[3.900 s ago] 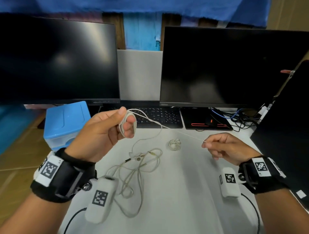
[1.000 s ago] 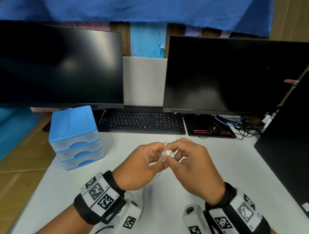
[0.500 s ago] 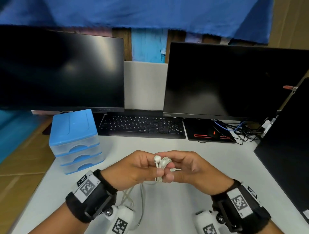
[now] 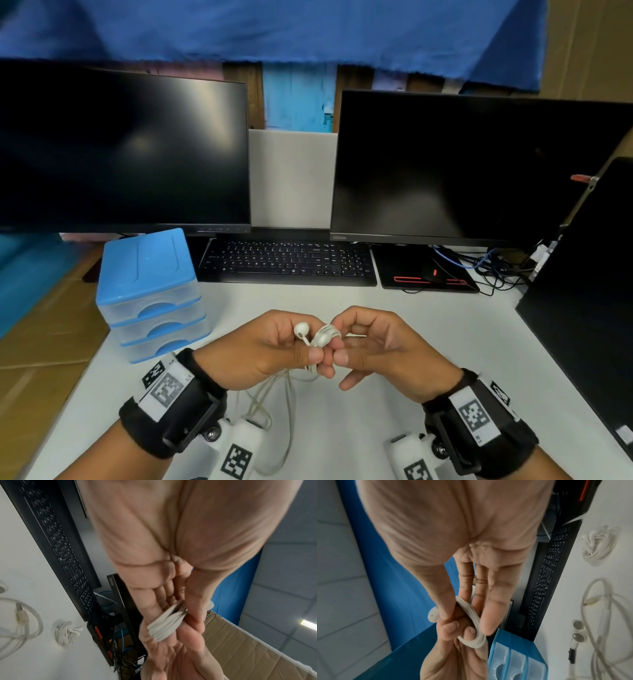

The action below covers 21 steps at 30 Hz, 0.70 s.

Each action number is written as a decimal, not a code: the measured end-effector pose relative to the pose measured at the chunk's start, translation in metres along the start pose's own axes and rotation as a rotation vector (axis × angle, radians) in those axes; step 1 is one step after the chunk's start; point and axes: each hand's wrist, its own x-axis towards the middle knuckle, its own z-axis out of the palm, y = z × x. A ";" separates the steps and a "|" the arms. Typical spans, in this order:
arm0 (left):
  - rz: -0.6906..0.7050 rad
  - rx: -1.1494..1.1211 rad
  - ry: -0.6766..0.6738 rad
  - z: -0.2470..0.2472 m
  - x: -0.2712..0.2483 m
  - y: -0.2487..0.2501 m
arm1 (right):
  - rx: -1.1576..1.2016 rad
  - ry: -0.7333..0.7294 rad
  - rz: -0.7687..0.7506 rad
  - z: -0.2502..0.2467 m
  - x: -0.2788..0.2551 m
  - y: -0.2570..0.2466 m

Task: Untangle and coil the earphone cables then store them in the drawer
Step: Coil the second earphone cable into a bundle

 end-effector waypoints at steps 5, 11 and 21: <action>-0.017 -0.072 0.047 -0.001 0.003 -0.009 | -0.028 0.018 -0.020 -0.004 0.005 0.008; -0.059 -0.196 0.078 -0.001 0.008 -0.029 | 0.132 0.029 0.047 -0.007 0.011 0.031; -0.044 -0.304 0.158 -0.001 0.013 -0.035 | -0.105 0.171 -0.012 -0.006 0.016 0.034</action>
